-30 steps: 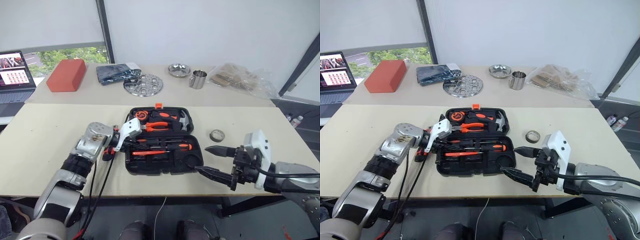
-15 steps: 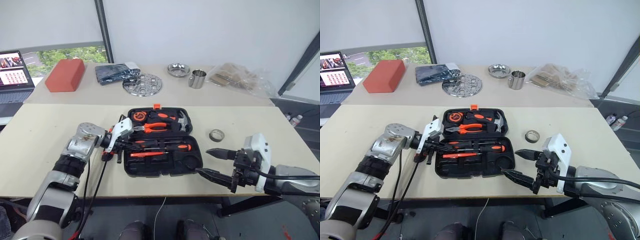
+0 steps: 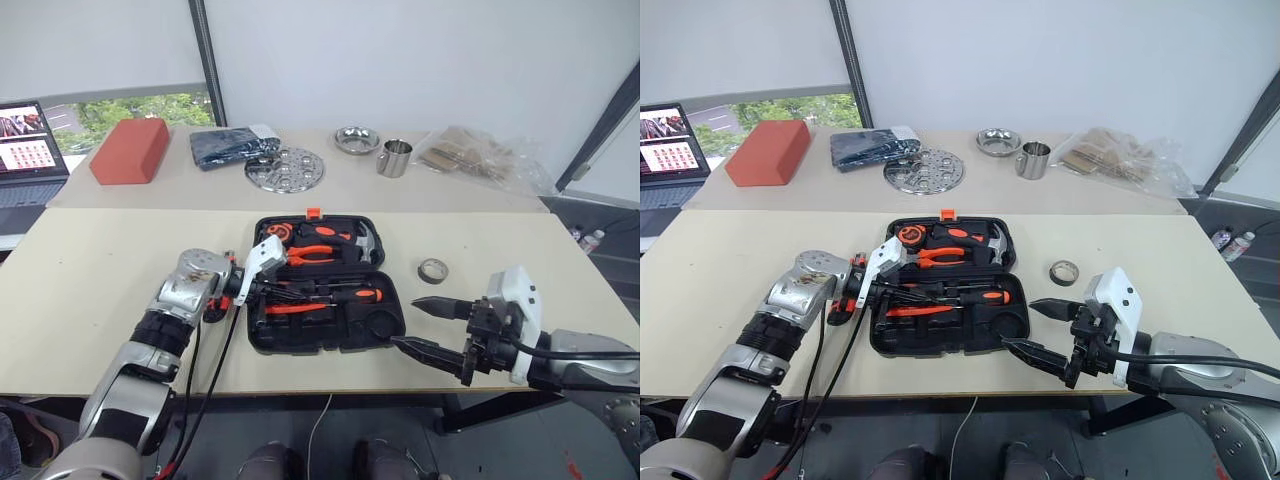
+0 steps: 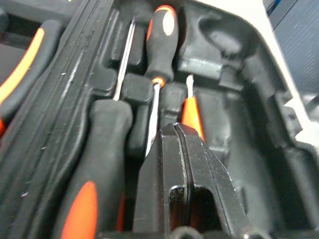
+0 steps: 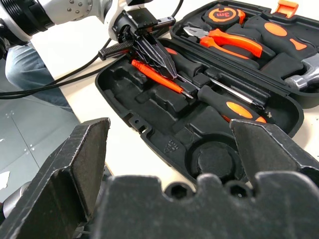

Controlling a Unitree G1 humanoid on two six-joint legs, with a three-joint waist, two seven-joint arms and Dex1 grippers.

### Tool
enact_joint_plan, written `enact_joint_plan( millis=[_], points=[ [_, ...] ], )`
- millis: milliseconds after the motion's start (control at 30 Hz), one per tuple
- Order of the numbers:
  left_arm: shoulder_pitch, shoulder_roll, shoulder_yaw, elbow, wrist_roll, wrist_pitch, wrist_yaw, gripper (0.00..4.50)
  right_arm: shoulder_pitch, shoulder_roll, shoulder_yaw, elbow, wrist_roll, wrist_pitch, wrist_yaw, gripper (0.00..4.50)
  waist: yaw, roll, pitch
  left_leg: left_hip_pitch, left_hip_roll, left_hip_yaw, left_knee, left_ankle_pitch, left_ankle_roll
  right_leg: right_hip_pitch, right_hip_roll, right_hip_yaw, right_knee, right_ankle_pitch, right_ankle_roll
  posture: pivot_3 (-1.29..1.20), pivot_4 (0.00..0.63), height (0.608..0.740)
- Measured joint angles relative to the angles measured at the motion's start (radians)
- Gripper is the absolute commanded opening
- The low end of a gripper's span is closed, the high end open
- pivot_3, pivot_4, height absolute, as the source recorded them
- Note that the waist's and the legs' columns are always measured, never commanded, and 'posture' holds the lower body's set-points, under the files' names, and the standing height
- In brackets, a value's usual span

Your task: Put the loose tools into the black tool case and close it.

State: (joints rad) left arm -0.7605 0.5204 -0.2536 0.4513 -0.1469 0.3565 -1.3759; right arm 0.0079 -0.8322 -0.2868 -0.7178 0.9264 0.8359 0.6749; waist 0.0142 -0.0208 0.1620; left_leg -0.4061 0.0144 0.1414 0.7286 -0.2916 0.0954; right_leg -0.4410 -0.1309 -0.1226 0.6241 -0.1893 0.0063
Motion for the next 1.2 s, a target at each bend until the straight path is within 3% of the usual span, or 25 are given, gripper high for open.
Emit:
enact_joint_plan(
  millis=[333,733,1200],
  points=[
    [0.086,0.06,0.014,-0.113,0.0,-0.039,0.003,0.03,0.01,0.008,0.0,-0.004,0.0,0.0,-0.005,4.5,-0.004,0.002,-0.001,0.002,0.0,0.0,-0.001,-0.001,-0.001,0.0,0.0,0.001,0.0,0.0,0.0,0.0,0.15,0.734],
    [0.044,0.03,0.078,-0.086,-0.098,0.11,0.011,0.03,0.012,0.009,0.002,-0.003,-0.001,0.0,-0.004,4.5,0.001,0.001,-0.001,0.0,0.0,0.0,-0.001,-0.001,-0.001,0.0,0.0,0.0,0.0,0.0,0.0,0.0,0.15,0.734],
    [0.153,0.027,0.038,-0.197,-0.089,0.056,0.024,0.03,0.012,0.009,0.012,-0.006,-0.002,0.0,-0.009,4.5,0.001,0.002,-0.001,0.001,0.0,-0.001,-0.001,-0.001,-0.001,0.001,-0.001,0.0,0.0,-0.001,0.0,0.0,0.15,0.734]
  ],
)
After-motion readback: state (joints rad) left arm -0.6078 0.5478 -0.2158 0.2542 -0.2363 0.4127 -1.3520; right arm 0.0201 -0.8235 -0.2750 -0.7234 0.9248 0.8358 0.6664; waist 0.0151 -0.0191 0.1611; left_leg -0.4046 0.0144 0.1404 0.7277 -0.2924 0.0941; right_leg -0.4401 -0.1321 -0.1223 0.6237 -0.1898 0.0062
